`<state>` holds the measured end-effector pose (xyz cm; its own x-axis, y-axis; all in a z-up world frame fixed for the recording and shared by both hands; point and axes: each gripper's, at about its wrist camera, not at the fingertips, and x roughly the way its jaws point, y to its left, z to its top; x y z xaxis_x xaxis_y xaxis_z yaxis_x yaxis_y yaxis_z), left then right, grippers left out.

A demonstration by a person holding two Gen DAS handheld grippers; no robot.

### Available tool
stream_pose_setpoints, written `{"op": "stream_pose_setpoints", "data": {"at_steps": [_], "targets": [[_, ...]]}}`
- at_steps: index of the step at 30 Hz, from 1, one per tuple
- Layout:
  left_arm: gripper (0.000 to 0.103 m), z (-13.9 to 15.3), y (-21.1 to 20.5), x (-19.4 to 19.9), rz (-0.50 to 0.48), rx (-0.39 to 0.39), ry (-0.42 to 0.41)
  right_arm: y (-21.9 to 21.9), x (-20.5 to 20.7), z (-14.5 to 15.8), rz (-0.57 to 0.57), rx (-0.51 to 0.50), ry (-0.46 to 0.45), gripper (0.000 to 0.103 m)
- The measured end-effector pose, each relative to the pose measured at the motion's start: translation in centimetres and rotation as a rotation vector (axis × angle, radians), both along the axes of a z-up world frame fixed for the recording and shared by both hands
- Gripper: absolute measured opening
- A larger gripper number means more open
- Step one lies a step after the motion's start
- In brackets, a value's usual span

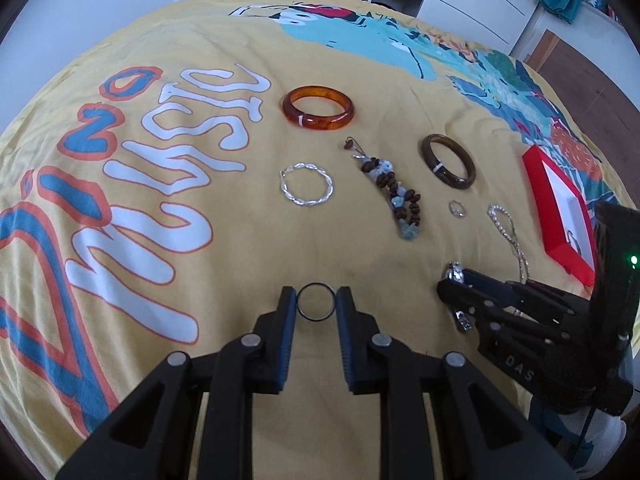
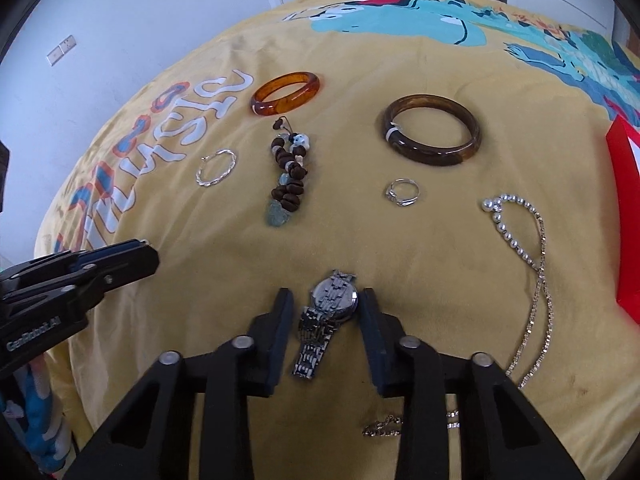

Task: Organize jewelry
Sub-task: 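Grasp the silver wristwatch with the right tool while the left tool holds the ring, then carry ring and watch into the red box and open both tools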

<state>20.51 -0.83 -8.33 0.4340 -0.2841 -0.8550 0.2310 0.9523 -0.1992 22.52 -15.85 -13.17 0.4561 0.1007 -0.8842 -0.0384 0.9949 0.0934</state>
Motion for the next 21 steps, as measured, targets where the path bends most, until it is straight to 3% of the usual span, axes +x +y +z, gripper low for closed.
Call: {"op": "stream_pose_setpoints", "data": {"at_steps": [21], "targets": [[0.019,2.7,-1.0,-3.6,-0.006,-0.023,-0.021,-0.6,-4.5,5.8,-0.004,0.055,-0.086,0.023]]}}
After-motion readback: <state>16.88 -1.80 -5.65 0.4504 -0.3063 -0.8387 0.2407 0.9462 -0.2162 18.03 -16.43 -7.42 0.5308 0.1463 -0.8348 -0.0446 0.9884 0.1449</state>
